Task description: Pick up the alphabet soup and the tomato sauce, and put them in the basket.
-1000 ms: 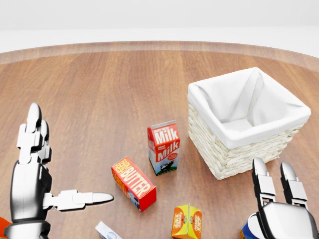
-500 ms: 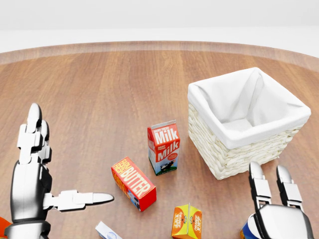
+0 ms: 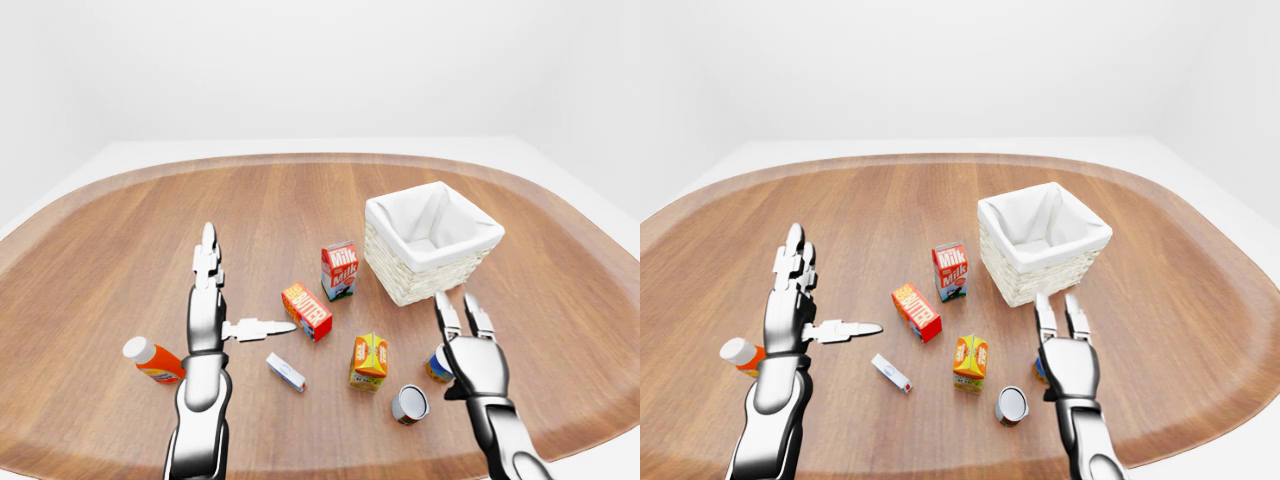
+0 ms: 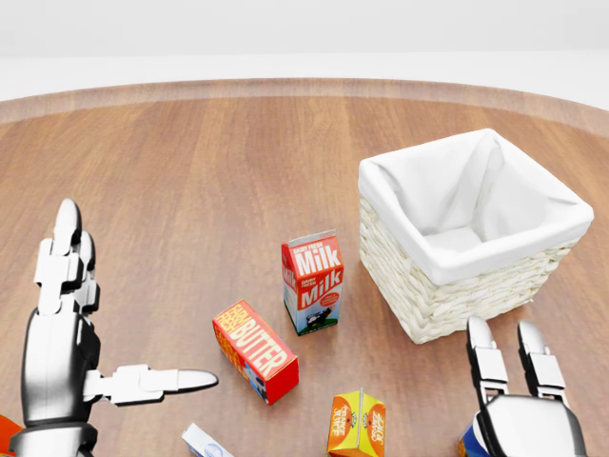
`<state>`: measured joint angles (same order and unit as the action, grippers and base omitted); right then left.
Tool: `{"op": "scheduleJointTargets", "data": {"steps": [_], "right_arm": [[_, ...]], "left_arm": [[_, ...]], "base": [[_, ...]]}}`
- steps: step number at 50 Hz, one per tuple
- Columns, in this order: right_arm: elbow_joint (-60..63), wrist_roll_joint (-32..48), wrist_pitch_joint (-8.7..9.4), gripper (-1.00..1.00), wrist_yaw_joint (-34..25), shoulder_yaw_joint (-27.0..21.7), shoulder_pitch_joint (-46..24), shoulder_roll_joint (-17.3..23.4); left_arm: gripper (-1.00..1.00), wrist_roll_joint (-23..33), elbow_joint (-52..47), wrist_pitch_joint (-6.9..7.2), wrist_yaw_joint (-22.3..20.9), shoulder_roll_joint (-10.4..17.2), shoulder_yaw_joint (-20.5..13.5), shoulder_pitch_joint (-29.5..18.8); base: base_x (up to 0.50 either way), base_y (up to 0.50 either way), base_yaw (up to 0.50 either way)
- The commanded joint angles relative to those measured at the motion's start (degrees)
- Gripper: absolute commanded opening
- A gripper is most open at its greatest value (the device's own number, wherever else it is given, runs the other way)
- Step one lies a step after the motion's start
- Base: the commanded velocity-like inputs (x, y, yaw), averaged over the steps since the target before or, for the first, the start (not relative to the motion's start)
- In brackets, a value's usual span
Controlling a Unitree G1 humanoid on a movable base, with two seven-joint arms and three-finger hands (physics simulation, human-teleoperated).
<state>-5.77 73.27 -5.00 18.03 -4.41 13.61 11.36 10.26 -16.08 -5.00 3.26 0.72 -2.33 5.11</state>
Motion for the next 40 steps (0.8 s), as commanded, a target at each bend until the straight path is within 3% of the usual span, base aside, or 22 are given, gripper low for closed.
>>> {"op": "scheduleJointTargets", "data": {"steps": [1,40], "right_arm": [[-2.8,0.4,0.0,1.0,1.9,0.8,-1.2,0.7],[-15.0,-0.5,0.0,1.0,6.9,1.9,-6.6,3.6]], "left_arm": [[1.0,-0.1,-0.2,0.0,0.0,0.0,-0.1,0.0],[1.0,-0.1,-0.1,0.0,0.0,0.0,-0.2,0.0]], "base": [[0.0,0.0,0.0],[0.0,0.0,0.0]]}}
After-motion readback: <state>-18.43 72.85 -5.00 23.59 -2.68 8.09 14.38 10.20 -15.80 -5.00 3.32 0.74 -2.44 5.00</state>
